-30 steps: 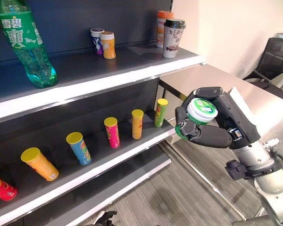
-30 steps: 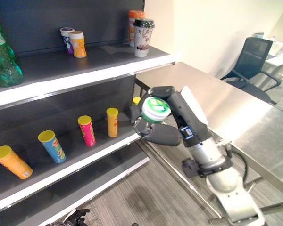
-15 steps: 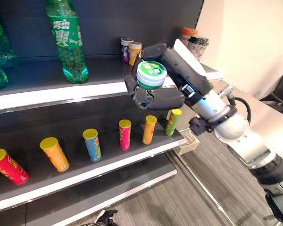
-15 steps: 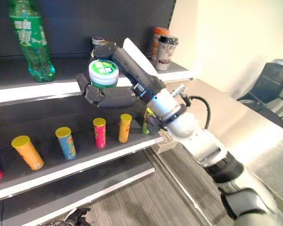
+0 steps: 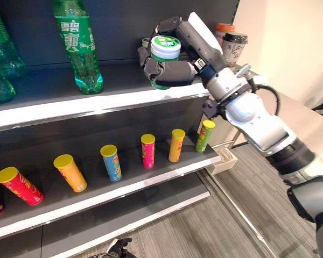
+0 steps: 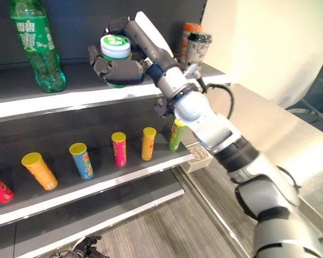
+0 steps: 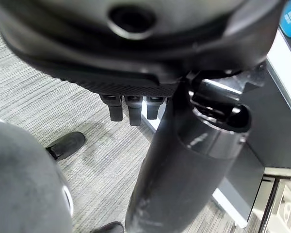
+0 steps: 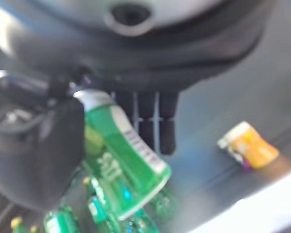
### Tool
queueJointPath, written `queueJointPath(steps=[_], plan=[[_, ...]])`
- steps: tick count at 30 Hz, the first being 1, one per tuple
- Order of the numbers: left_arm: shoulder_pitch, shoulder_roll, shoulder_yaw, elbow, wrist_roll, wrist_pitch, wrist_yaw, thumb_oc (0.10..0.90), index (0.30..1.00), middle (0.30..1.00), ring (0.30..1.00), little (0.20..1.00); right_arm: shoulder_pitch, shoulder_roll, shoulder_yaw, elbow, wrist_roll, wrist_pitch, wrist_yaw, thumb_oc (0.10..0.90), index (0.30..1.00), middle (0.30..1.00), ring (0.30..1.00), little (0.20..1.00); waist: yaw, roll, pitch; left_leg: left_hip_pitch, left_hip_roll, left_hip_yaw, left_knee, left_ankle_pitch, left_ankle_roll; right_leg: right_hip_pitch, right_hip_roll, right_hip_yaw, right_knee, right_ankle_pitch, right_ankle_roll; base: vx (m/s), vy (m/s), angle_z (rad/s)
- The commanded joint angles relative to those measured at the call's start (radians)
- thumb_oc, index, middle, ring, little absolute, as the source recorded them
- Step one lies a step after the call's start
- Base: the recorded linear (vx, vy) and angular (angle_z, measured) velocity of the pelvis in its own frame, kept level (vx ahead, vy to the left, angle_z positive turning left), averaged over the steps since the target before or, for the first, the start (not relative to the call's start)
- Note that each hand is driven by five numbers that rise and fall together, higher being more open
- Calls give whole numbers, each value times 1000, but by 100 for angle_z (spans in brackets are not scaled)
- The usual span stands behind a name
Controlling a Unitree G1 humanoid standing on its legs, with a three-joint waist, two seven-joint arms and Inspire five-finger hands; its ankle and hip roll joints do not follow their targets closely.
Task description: Put the goods on the table back onto the shelves and tidy them up.
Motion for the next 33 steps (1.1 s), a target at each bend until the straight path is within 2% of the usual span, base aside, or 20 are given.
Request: queueJointPath(steps=[1,6,8,16,33], plan=[[-22,54,-72,58,-7,-21,-7,800,900,900,900,900,-317,41,-11,259,40,-17,-58,400,300,300,300,300,24,-34,11,21,-8,-10,7,-112,-4,58,-26,-11,17,-77,33,0,0,0],[-41,68,-74,61,-27,-29,-11,800,900,900,900,900,-406,112,26,434,-7,9,-45,400,300,300,300,300,27,-33,9,18,-11,-21,7,-114,-1,54,-30,-13,27,-73,34,-12,6,4],[-47,77,-80,61,-34,-34,-12,800,900,900,900,900,-439,169,27,546,-30,15,-46,400,300,300,300,300,31,-30,8,18,-15,-29,7,-115,5,49,-34,-13,37,-69,33,0,0,0],[-47,98,-85,55,-33,-45,-11,800,900,900,900,900,-483,219,23,747,-70,23,-54,400,300,300,300,300,52,-31,10,10,-25,-52,7,-112,11,49,-41,-28,51,-73,34,0,18,6],[-34,112,-88,53,-25,-52,-10,800,900,900,900,900,-476,230,34,831,-97,26,-50,400,300,300,300,300,88,-43,10,-2,-33,-78,7,-113,12,58,-43,-57,42,-71,35,11,1,7]])
